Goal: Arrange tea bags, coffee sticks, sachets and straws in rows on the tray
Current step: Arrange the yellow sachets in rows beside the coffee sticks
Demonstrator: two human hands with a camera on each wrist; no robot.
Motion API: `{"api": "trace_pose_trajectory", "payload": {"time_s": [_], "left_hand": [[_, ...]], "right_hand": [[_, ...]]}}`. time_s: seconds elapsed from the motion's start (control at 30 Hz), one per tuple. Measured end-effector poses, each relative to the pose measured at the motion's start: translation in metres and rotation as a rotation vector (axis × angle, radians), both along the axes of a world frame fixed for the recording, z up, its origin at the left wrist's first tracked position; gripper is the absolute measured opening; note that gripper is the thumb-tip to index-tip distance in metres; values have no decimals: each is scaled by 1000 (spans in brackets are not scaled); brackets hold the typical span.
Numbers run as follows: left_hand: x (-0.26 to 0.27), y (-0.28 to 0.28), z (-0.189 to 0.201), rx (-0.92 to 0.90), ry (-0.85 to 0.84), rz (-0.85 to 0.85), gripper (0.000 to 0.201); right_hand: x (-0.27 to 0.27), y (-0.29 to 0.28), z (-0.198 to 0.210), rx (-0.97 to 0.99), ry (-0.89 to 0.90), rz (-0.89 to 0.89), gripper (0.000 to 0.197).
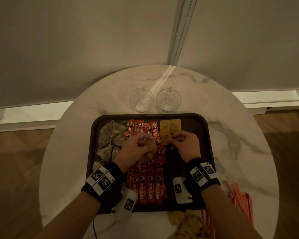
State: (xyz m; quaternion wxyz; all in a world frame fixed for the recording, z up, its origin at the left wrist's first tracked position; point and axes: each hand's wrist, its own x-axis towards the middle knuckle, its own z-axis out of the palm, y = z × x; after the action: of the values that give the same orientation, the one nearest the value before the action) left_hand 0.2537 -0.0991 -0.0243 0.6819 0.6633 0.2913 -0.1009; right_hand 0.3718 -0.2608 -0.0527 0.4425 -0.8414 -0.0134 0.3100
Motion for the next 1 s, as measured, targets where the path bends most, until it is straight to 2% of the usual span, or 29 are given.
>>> {"api": "trace_pose_trajectory", "payload": {"time_s": [0.17, 0.27, 0.37, 0.5, 0.63, 0.73, 0.8, 0.93, 1.0], "left_hand": [[7, -5, 3, -22, -1, 69, 15], [15, -8, 5, -4, -10, 91, 10], [24, -10, 9, 11, -6, 111, 9], [34, -14, 11, -59, 54, 118, 9], [41, -22, 17, -254, 70, 194, 18], [44, -28, 19, -257, 83, 195, 20], [44, -28, 15, -173, 78, 157, 19], [39, -33, 10, 314, -67, 13, 16], [37, -39, 13, 437, -148, -22, 16]], "right_hand": [[4, 3, -9, -258, -150, 185, 15], [2, -1, -4, -290, -186, 210, 24], [-4, -8, 12, -67, -132, 124, 27], [-17, -18, 38, 244, 94, 119, 20], [-16, -24, 38, 331, 122, 69, 12], [-11, -27, 37, 309, 111, 46, 10], [-8, -29, 39, 311, 114, 7, 10], [-3, -32, 38, 260, 57, -55, 8], [-4, -31, 38, 251, 18, -66, 7]]}}
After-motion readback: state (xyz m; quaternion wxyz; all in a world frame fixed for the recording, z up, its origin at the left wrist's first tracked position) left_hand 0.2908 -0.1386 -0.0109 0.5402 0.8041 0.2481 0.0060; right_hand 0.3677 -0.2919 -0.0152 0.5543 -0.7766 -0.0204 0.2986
